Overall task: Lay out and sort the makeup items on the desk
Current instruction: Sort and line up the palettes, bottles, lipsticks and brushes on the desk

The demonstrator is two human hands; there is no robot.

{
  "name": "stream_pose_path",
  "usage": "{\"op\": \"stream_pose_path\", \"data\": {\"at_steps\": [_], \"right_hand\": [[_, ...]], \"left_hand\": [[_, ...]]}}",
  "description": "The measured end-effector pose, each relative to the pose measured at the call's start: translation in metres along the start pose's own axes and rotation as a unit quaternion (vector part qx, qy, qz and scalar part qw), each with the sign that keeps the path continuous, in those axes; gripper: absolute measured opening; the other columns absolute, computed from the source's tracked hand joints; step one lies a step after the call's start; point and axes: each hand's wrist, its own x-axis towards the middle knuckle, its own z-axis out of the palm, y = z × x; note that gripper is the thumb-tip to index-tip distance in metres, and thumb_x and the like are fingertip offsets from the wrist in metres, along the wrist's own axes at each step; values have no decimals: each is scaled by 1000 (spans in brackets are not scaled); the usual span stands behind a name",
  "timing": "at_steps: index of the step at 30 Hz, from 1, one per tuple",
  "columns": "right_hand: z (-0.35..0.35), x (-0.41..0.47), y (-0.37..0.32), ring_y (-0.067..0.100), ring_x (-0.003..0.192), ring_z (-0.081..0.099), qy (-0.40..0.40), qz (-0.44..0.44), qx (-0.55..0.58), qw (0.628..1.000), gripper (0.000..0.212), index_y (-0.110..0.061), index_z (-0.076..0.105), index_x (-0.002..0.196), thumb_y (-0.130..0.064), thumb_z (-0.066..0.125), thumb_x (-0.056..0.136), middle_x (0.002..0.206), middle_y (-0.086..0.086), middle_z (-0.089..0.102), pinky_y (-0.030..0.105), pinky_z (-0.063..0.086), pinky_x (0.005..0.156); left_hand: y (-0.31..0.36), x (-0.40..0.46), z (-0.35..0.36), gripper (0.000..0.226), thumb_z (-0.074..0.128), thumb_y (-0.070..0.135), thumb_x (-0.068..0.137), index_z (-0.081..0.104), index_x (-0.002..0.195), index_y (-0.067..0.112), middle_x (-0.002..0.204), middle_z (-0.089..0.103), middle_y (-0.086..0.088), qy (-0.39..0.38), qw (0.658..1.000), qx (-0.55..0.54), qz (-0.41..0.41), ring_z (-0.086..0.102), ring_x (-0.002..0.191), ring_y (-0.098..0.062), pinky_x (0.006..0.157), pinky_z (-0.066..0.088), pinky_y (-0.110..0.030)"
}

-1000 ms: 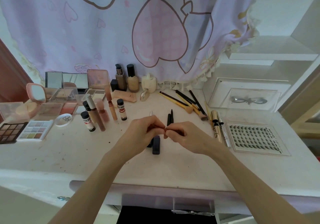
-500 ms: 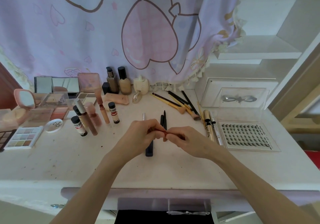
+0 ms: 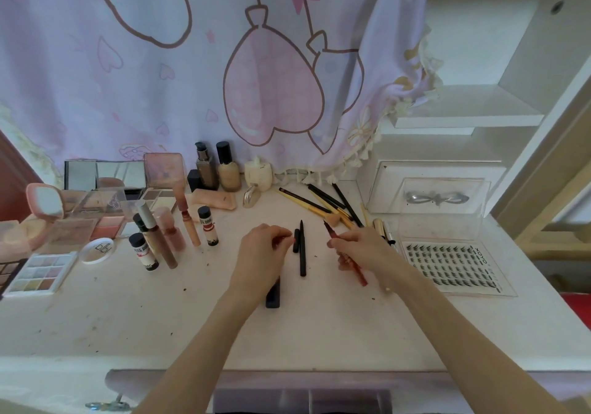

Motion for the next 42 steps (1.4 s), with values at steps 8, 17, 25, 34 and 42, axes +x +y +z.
{"op": "stream_pose_path", "data": {"at_steps": [8, 17, 25, 34, 42], "right_hand": [[12, 35, -8, 14, 56, 44, 44, 22, -74, 996, 31, -13, 49, 58, -21, 61, 86, 56, 0, 45, 28, 39, 61], [17, 34, -5, 27, 80, 66, 62, -19, -60, 996, 25, 2, 69, 94, -20, 59, 89, 86, 18, 68, 34, 52, 82], [18, 28, -1, 18, 80, 63, 38, 9, 95, 995, 28, 1, 59, 117, 1, 44, 94, 91, 10, 63, 20, 54, 66], [25, 24, 2, 10, 80, 64, -7, 12, 151, 988, 28, -1, 58, 118, 0, 39, 97, 95, 6, 63, 17, 55, 68], [23, 27, 1, 10, 83, 64, -11, 1, 127, 992, 25, -5, 61, 114, -4, 43, 97, 98, 4, 64, 18, 55, 70]], "left_hand": [[26, 11, 34, 13, 47, 27, 95, 52, 94, 15, 85, 42, 5, 19, 996, 81, -10, 39, 82, -11, 70, 41, -25], [17, 19, 45, 23, 45, 24, 95, 64, 100, 13, 104, 53, -2, -14, 994, 108, 25, 45, 101, -16, 80, 38, -25], [6, 23, 27, 31, 40, 6, 96, 61, 117, 12, 116, 55, -6, -60, 988, 137, 21, 51, 104, -20, 94, 39, -26], [6, 22, 25, 32, 40, 3, 93, 63, 114, 13, 117, 57, -5, -89, 985, 139, 50, 53, 103, -17, 82, 36, -19], [3, 20, 24, 29, 40, 12, 96, 64, 113, 13, 118, 57, -4, -88, 985, 128, 75, 52, 104, -16, 83, 36, -20]]}}
